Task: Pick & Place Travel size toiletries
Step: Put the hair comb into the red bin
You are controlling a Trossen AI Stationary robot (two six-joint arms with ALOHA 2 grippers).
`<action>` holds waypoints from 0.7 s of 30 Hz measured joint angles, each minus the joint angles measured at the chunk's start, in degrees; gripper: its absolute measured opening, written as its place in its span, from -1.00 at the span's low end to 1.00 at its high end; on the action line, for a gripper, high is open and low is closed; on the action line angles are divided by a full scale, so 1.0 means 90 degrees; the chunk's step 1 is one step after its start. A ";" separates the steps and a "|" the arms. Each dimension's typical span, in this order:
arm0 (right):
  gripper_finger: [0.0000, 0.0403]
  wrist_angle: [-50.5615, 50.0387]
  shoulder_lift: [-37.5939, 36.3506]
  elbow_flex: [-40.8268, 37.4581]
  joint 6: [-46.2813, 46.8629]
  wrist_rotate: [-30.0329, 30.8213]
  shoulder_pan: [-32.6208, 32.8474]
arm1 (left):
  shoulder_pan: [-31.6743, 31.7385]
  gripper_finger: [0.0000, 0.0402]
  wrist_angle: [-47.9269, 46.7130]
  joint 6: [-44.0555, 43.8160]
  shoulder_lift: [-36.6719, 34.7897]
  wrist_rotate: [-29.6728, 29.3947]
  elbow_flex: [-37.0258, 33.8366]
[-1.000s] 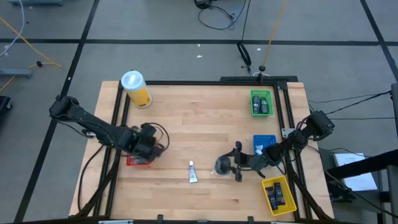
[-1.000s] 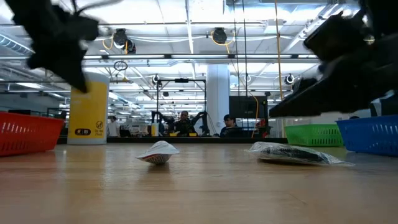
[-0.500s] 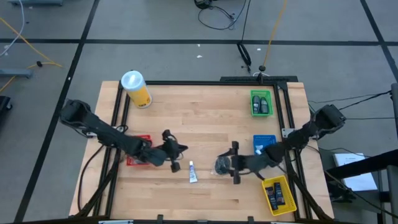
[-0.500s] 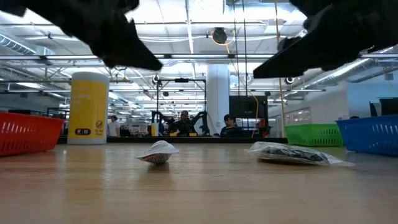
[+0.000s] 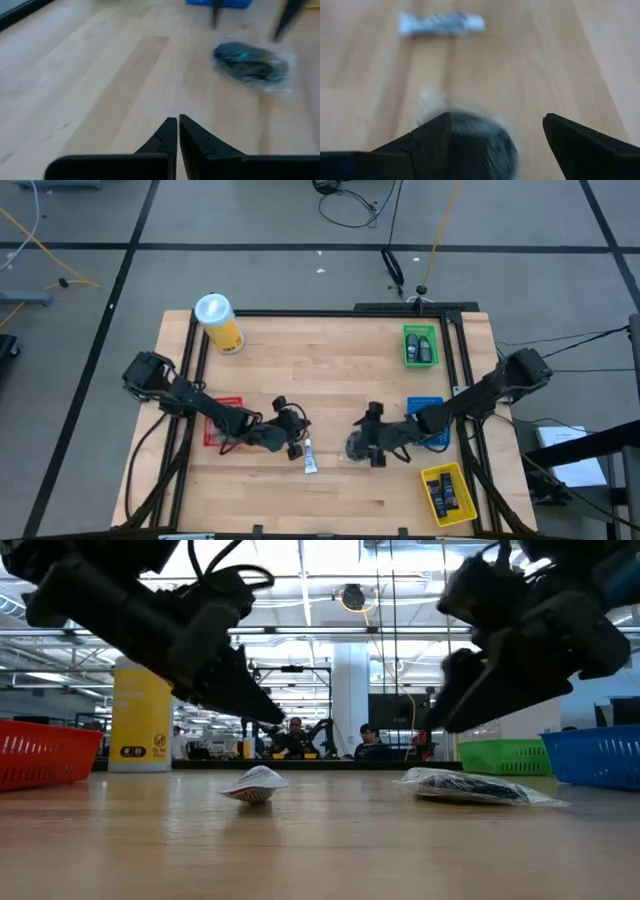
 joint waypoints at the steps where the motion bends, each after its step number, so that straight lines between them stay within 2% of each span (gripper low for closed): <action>1: 0.50 -0.0403 -0.0143 0.0005 0.0223 0.0031 -0.0015 | 0.0000 -0.90 0.0289 0.0143 0.0102 0.0156 0.0000; 3: 0.47 -0.0992 -0.0428 -0.0074 0.0643 0.0295 -0.0022 | -0.0002 -0.90 0.0785 0.0418 0.0297 0.0475 0.0009; 5: 0.43 -0.0865 -0.0578 -0.0276 0.0888 0.0489 -0.0043 | -0.0015 -0.90 0.1289 0.0642 0.0502 0.0787 0.0010; 7: 0.40 -0.0450 -0.0705 -0.0630 0.0988 0.0444 -0.0059 | -0.0017 -0.90 0.1767 0.0829 0.0701 0.0978 0.0034; 12: 0.32 0.1423 -0.0663 -0.1603 0.1125 -0.0362 -0.0091 | 0.0019 -0.90 0.2417 0.1077 0.1014 0.0957 0.0026; 15: 0.25 0.2355 -0.0551 -0.2019 0.1126 -0.0382 -0.0093 | 0.0085 -0.90 0.2624 0.1109 0.1066 0.0946 0.0039; 21: 0.08 0.2582 -0.0187 -0.2090 0.1070 -0.0538 -0.0171 | 0.0249 -0.90 0.2619 0.1085 0.1043 0.0932 0.0060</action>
